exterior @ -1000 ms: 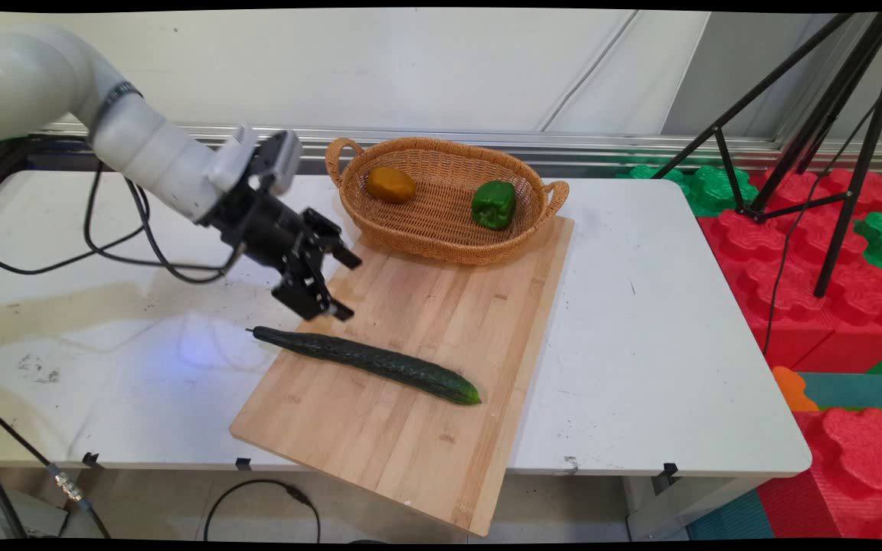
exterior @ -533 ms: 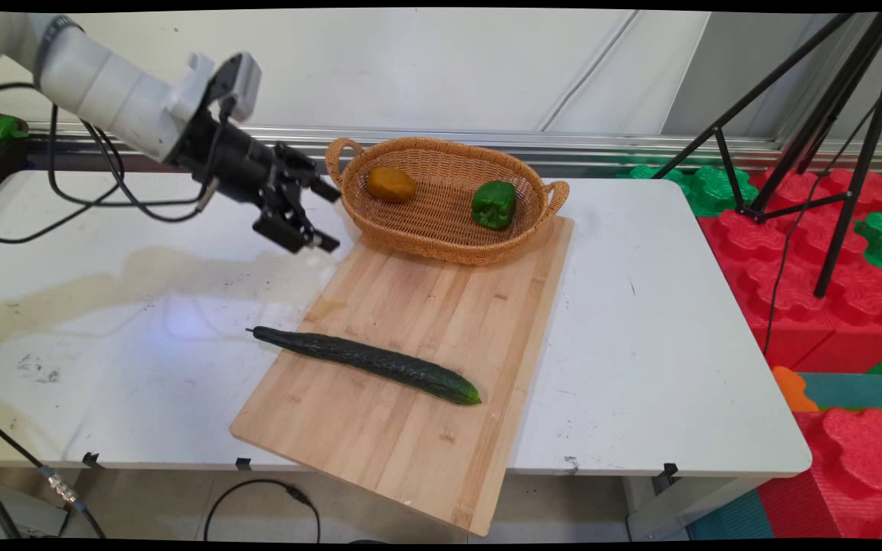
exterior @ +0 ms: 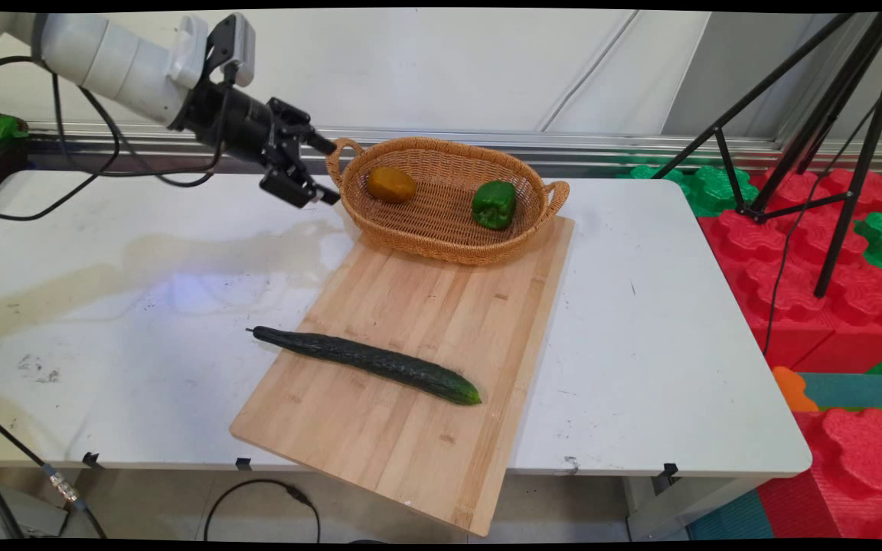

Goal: Pick up the potato from the vegetable basket

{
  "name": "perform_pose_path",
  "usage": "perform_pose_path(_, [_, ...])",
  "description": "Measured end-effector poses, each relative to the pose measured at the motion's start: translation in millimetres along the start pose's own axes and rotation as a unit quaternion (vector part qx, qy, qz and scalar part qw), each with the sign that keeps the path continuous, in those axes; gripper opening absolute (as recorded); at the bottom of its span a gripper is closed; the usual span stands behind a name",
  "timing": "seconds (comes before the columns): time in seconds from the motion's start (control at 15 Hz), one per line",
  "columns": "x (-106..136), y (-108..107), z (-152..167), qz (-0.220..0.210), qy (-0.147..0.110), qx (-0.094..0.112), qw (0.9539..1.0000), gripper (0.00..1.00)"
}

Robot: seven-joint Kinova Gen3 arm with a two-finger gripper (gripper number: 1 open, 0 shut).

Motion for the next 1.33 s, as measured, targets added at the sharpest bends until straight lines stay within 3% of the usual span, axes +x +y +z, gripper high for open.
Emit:
perform_pose_path(0.73, [12,-36,66,0.042,-0.023,0.077,0.9959,1.00])
perform_pose_path(1.33, [12,-54,129,0.065,-0.063,0.092,0.9916,1.00])
